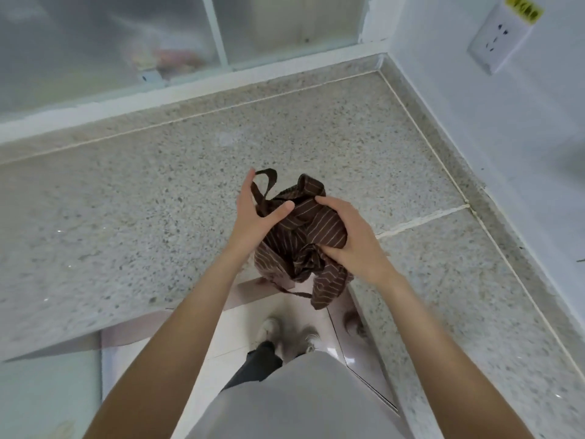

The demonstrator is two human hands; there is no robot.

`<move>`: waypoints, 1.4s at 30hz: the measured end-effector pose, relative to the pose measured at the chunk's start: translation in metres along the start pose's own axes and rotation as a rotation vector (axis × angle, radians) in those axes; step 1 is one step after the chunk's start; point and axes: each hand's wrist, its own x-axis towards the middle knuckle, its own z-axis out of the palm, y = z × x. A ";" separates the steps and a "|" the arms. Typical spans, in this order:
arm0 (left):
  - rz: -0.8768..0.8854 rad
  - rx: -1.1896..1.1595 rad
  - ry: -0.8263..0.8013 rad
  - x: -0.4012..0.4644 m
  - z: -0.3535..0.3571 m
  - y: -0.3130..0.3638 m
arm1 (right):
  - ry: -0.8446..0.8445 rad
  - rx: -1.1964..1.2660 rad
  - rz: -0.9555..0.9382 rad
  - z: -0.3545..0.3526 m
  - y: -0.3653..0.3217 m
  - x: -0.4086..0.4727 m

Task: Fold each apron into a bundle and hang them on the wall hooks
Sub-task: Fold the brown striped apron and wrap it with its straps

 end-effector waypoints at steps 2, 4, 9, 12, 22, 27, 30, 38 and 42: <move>0.050 0.123 -0.026 -0.011 -0.030 0.005 | -0.067 -0.003 -0.046 0.012 -0.019 0.004; 0.107 0.196 -0.067 -0.023 -0.060 0.007 | -0.135 0.000 -0.064 0.027 -0.040 0.010; 0.292 0.272 -0.061 -0.054 -0.126 0.005 | -0.044 0.068 0.083 0.078 -0.082 0.023; 0.387 0.364 -0.024 -0.072 -0.163 0.005 | 0.060 0.020 0.114 0.120 -0.101 0.033; 0.447 0.632 0.084 -0.095 -0.251 -0.026 | 0.101 0.064 0.330 0.220 -0.161 0.026; 0.557 0.536 0.062 -0.096 -0.298 -0.010 | 0.082 -0.059 0.253 0.222 -0.185 0.016; 0.659 0.558 -0.048 -0.097 -0.316 0.005 | -0.113 0.040 0.039 0.223 -0.212 0.021; 0.543 0.287 0.201 -0.106 -0.358 0.003 | -0.130 -0.207 -0.187 0.254 -0.258 0.070; 0.333 -0.065 0.151 -0.117 -0.364 -0.027 | -0.095 -0.049 -0.148 0.252 -0.268 0.082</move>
